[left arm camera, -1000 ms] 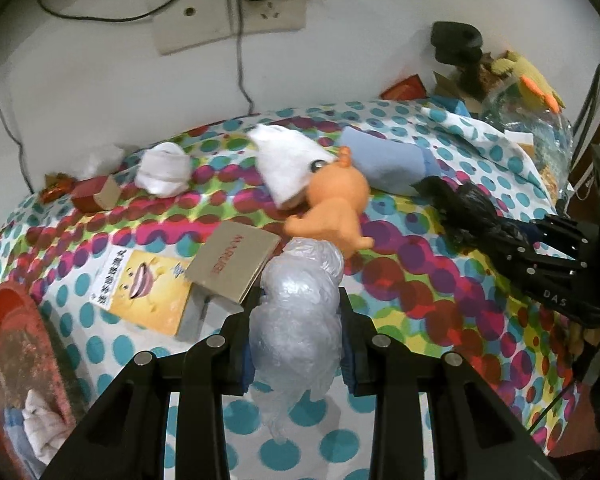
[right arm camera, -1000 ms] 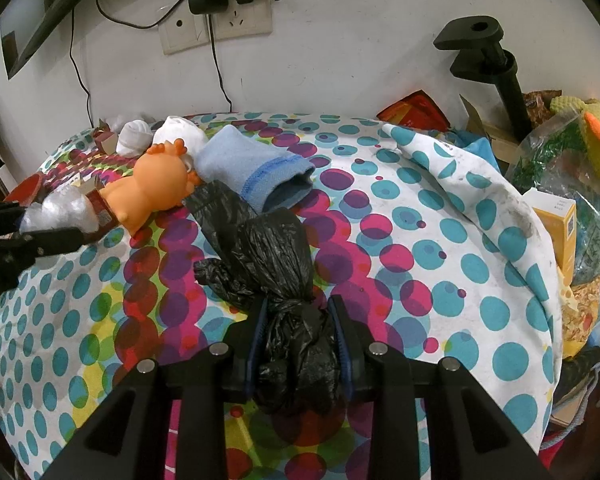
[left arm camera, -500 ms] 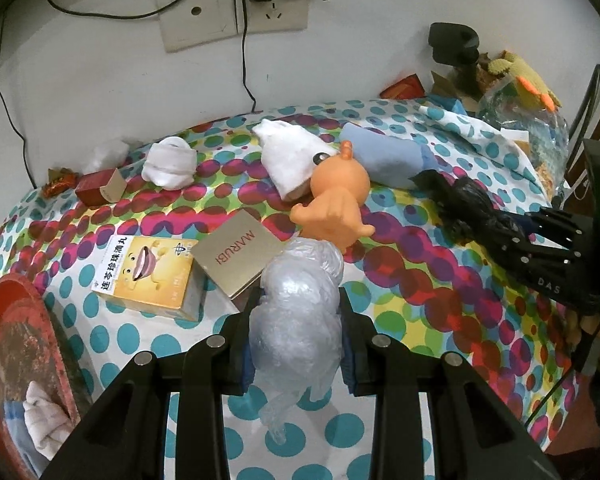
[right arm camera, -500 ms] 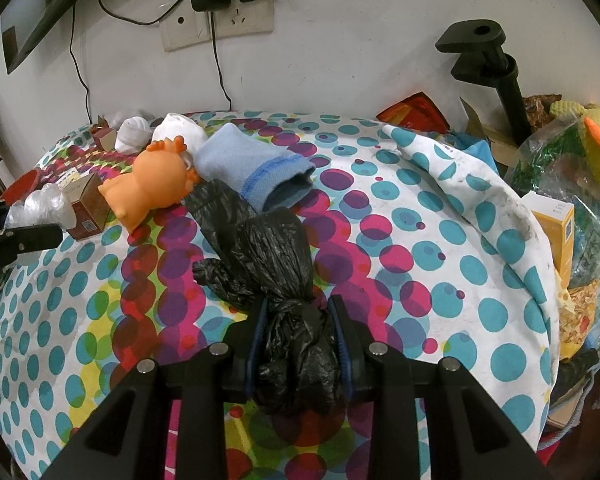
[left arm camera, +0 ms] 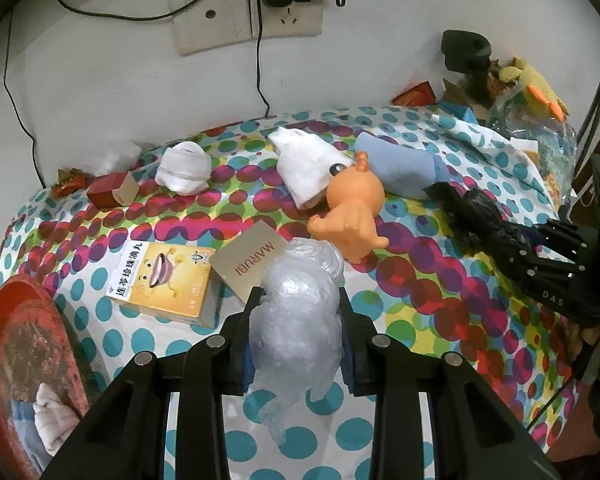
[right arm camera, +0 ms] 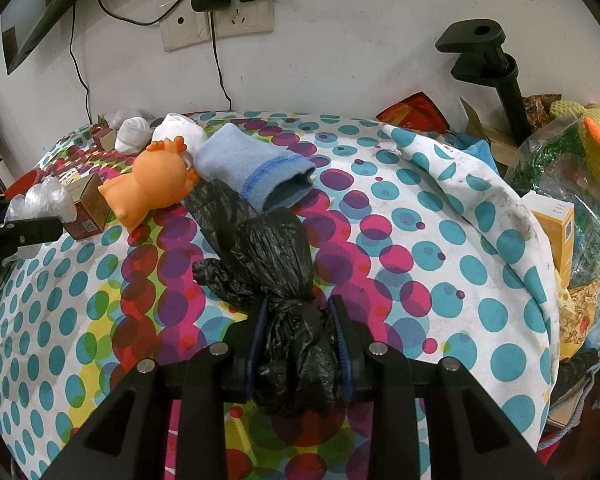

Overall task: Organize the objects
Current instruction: 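Carry the plastic bundle over the red tray and open the left gripper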

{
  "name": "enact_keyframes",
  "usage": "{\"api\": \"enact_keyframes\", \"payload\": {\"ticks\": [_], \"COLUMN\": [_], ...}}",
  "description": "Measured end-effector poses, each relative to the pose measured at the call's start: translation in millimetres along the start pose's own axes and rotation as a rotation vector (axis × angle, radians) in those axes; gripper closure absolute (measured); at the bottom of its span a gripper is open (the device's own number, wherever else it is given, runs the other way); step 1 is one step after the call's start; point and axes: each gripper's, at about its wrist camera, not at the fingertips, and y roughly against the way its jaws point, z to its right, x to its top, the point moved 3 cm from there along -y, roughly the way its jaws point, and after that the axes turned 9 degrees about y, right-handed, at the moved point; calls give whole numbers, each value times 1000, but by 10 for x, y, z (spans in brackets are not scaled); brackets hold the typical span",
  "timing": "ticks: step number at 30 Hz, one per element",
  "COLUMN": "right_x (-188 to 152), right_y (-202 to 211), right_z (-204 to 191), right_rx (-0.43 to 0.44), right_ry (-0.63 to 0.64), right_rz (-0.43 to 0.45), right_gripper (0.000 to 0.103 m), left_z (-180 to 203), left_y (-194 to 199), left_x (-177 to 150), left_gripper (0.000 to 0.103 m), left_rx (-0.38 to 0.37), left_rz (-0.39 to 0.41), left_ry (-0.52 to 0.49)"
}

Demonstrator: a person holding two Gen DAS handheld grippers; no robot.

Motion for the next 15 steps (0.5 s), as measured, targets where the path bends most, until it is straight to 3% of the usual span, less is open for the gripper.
{"api": "enact_keyframes", "payload": {"ticks": [15], "right_x": [-3], "right_y": [-9], "right_z": [-9], "right_rx": [-9], "right_ry": [7], "right_rz": [-2], "right_gripper": [71], "left_z": [-266], "left_y": [148], "left_x": [94], "left_gripper": [73], "left_rx": [34], "left_rz": [24], "left_ry": [31]}}
